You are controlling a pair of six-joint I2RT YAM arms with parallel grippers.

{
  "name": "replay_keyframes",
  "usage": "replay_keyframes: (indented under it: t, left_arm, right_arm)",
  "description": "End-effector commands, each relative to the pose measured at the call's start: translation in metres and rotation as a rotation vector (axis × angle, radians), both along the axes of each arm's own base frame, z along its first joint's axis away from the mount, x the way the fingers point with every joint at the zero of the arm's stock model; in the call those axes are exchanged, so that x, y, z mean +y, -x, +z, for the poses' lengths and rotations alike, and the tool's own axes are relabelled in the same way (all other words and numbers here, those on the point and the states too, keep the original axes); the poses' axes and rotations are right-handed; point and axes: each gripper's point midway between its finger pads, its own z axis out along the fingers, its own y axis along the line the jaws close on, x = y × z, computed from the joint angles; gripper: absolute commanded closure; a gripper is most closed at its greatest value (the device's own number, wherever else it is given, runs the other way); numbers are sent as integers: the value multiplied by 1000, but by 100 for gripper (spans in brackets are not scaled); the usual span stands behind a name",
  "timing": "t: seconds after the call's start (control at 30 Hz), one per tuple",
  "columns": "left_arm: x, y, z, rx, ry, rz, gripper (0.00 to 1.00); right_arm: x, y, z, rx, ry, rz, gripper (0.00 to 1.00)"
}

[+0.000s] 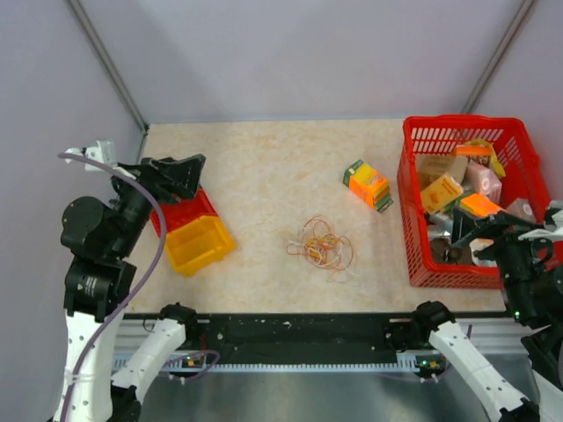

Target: Untangle the cables

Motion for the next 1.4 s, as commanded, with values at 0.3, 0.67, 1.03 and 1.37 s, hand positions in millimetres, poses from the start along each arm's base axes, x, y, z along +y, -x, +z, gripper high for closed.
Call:
replay_keyframes:
  t: [0.3,0.67,1.03,1.37]
  left_arm:
    - [-112,-41,-124,401,-22,-586,2]
    - [-263,-22,-319,772,-317,-691,4]
    - [-282,-35,-377,857,-342,-617,63]
    - [-211,-29,-312,744,-295,-468,100]
  right_arm:
    - [61,-26,-40,159,-1,259,1]
    - [147,-20,-68,254,-205,669,1]
    - [181,-29,-76,322,-311,785,9]
    - [250,-52,-94,374,-229,808,9]
